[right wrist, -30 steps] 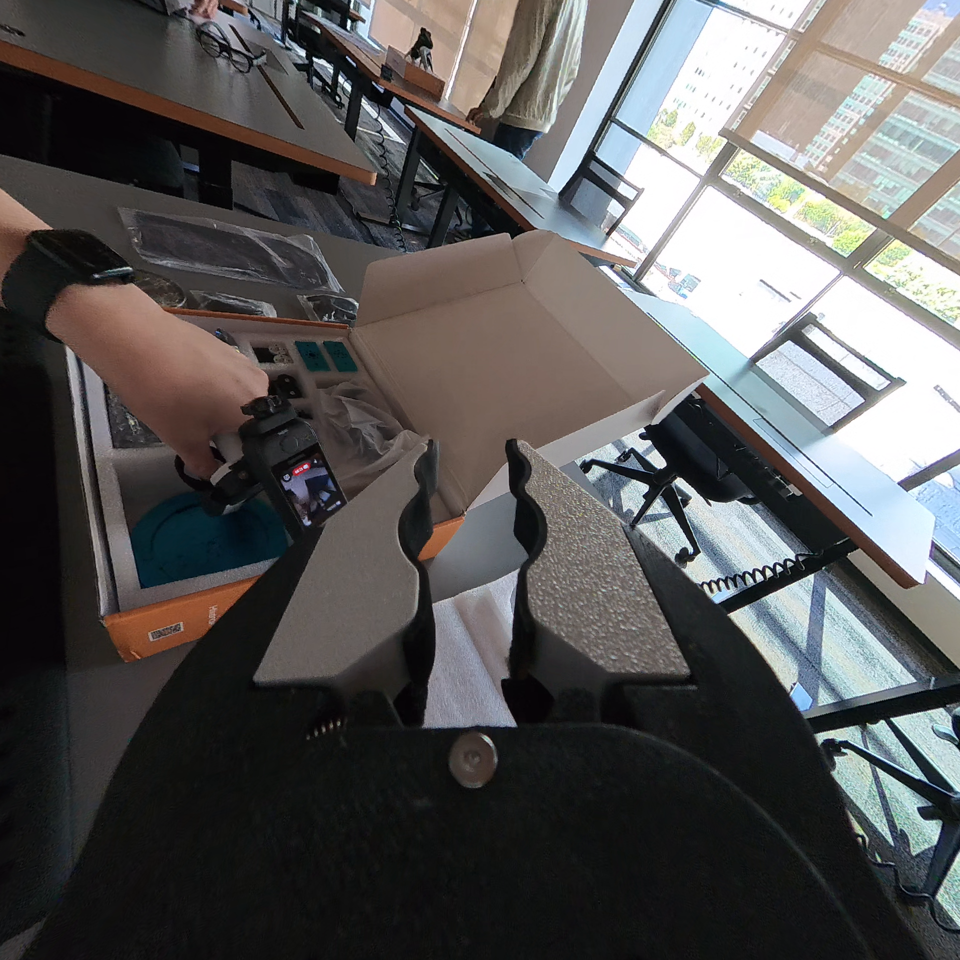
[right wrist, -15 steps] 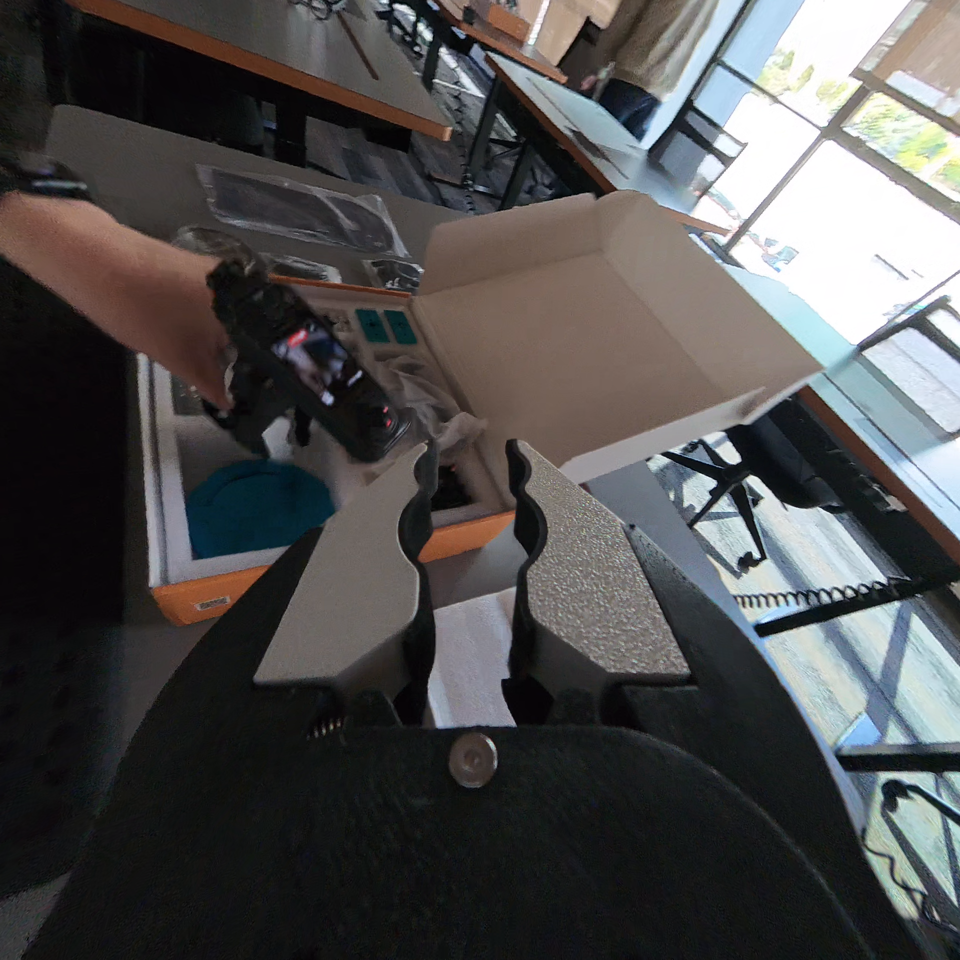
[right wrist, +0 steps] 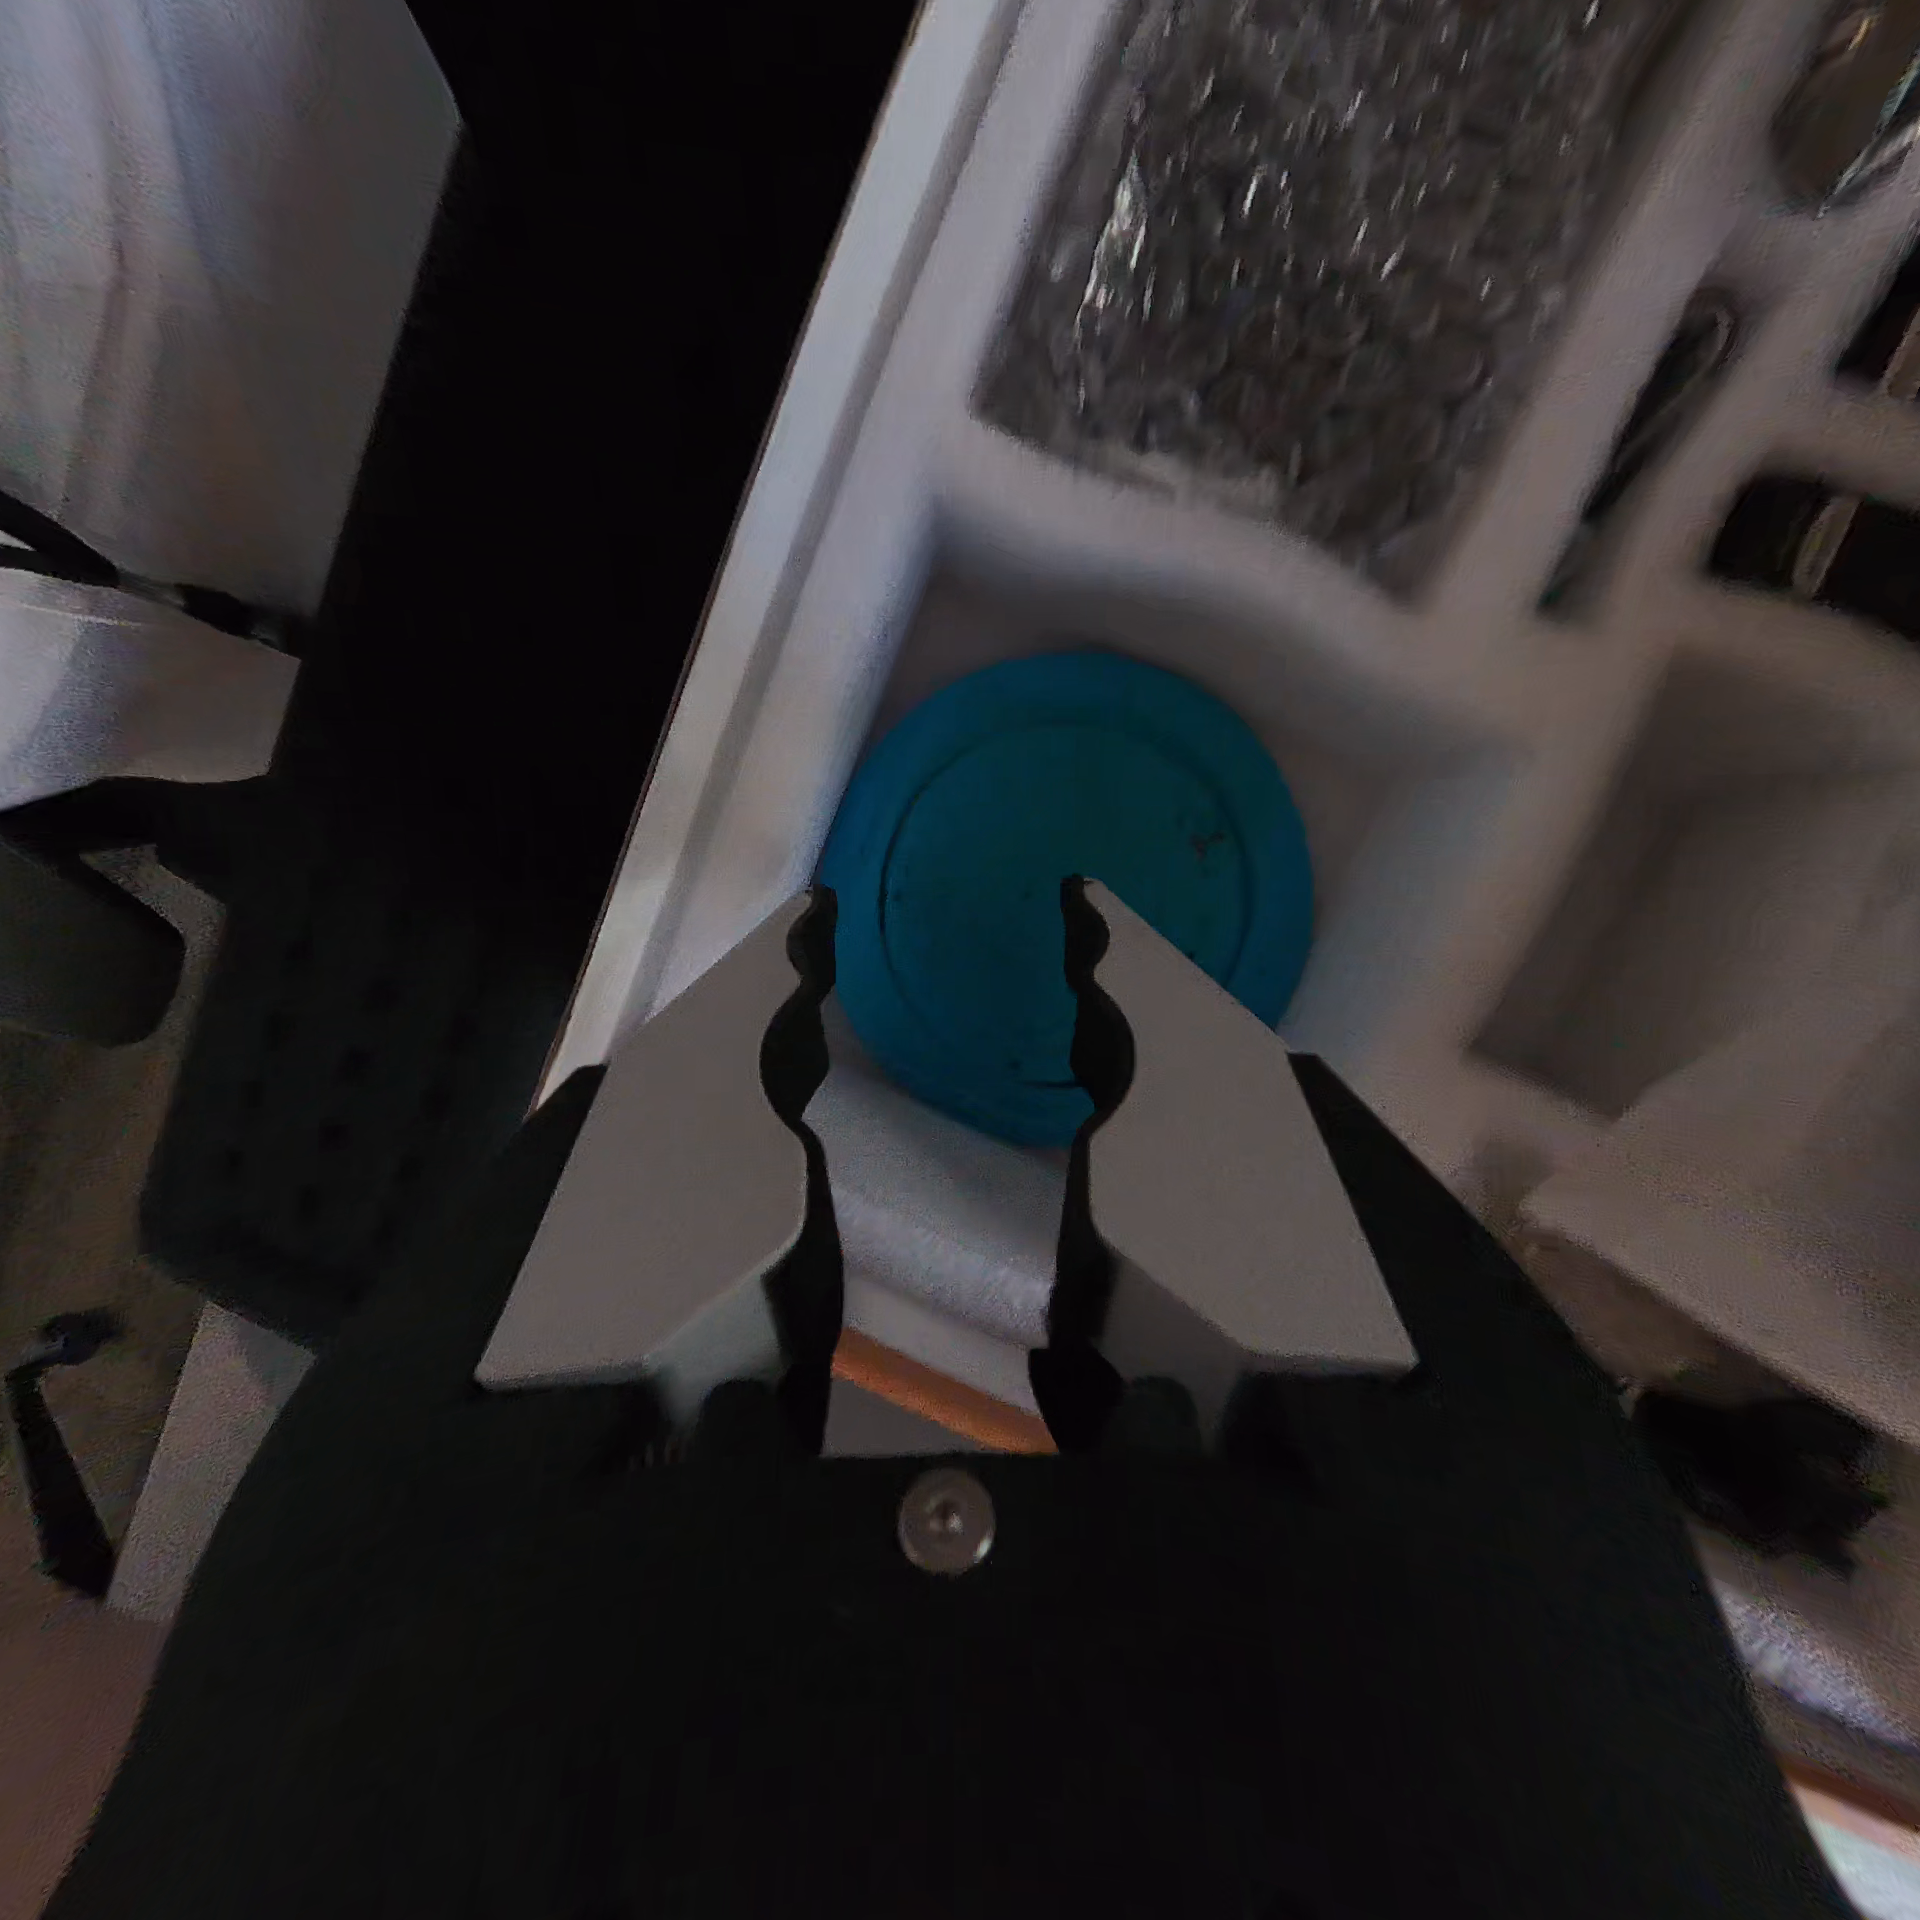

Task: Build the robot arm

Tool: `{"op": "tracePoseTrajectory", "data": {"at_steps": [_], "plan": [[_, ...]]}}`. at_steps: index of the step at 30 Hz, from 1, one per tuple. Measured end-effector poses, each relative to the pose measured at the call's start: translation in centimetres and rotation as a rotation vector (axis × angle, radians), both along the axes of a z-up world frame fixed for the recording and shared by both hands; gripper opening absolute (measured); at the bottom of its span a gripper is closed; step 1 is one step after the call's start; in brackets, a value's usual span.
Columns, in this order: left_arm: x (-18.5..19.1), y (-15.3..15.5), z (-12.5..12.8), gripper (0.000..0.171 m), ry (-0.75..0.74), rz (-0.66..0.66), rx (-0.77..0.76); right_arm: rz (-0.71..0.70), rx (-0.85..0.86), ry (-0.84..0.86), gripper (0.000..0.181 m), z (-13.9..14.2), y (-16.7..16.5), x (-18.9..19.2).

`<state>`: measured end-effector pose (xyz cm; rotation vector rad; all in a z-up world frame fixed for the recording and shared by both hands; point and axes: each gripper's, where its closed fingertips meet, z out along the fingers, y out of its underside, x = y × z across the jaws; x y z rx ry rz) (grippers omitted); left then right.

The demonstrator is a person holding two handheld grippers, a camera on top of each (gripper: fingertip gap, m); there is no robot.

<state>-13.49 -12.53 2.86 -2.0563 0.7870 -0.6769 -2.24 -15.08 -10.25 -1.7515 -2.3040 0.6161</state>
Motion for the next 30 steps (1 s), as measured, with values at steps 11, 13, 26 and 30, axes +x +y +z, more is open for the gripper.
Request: {"op": "tracePoseTrajectory", "data": {"at_steps": [11, 13, 26, 30], "plan": [[-9.4, -2.2, 2.5, 0.035, -0.052, 0.082, 0.113, 0.23, 0.077, -0.255, 0.052, -2.9, 2.3, -1.3], [-9.8, -2.5, 2.6, 0.035, -0.066, 0.077, 0.106, 0.238, 0.052, -0.283, 0.053, -3.2, 2.3, -1.1], [-10.2, -2.1, 1.7, 0.034, -0.068, 0.075, 0.083, 0.31, 0.161, -0.355, 0.07, -4.2, 2.1, -0.8], [-10.2, -2.2, 1.8, 0.034, -0.069, 0.076, 0.084, 0.293, 0.132, -0.352, 0.069, -4.0, 2.0, -1.0]]}}
